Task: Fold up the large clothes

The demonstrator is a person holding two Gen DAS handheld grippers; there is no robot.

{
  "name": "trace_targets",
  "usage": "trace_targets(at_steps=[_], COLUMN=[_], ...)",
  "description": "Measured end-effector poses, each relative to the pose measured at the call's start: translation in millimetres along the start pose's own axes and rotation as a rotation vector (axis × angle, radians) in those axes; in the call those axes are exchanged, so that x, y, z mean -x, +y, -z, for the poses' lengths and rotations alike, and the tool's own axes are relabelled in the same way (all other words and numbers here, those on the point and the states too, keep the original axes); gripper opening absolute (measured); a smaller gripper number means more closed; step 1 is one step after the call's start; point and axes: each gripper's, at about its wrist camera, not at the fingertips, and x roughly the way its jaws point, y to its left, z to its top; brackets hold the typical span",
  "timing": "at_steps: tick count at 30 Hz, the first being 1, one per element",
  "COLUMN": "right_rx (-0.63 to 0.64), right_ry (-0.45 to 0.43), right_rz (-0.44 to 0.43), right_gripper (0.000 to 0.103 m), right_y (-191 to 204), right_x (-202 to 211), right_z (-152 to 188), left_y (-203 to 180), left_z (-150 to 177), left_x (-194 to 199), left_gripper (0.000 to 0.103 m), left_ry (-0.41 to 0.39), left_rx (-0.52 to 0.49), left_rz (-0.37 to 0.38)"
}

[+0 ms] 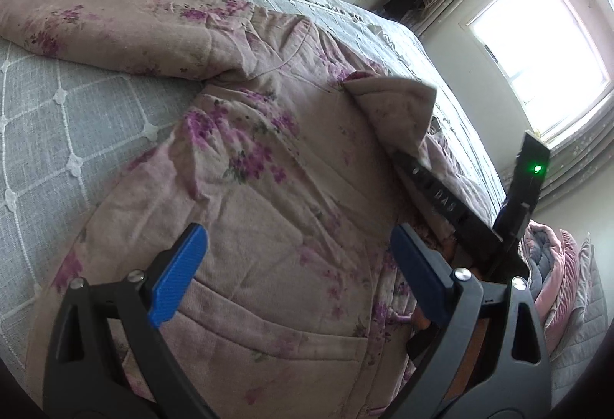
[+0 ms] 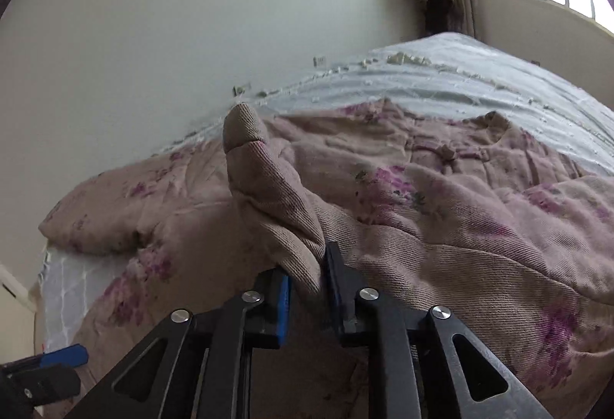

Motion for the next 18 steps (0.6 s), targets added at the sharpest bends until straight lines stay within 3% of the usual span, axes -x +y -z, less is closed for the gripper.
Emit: trace_targets(at_steps=[2,4,6,7,8,10,12,14,15,18], right_rx=[0.026,0.052,0.04,0.017,0.002,0.02,0.067,0.098,0.1,0.103], right_ry=[0.086,0.1,0.066,0.037,-0.001,-0.013,0.058,0.163,0.205,0.176], right_rz=[0.013,-0.019,-0.103,-0.138,-0.156,-0.115,-0.025,0.019,0.049,0.086], right_gripper=[0.024,0.031,0.057,0.085,0.091,0.091,0.088,0.069,0.068,0.067], right_y=[-2,-1,0,0,2,12,24,31,33,40], right_x=[-11,-1,16,22,29,28,8,-19,-34,-50], right_z=[6,7,3,1,-2,-9,-10,-7,-4,-2], left_y=[1,2,3,3,2,0,-1,3,5,8], left_z=[-1,-2,-2,-2,-2,0,0,-2,-3,-4], left_x=[-1,0,2,2,4,3,2,1,1,1], left_gripper=[0.097,0.097,0.097,0.097,0.097,0.097,0.097,0.097,0.097,0.097], left_ry=[0.004,0.007,0.005,0.002,-0.002,0.004,0.007,0.008,0.01,0.016], left_rx=[0.009,0.02,0.032,0.039,0.042,0.032,0.026,0.044,0.055,0.073], left_rz=[0.003,0.012,0.018,0.018,0.02,0.021,0.011,0.008,0.01,0.015])
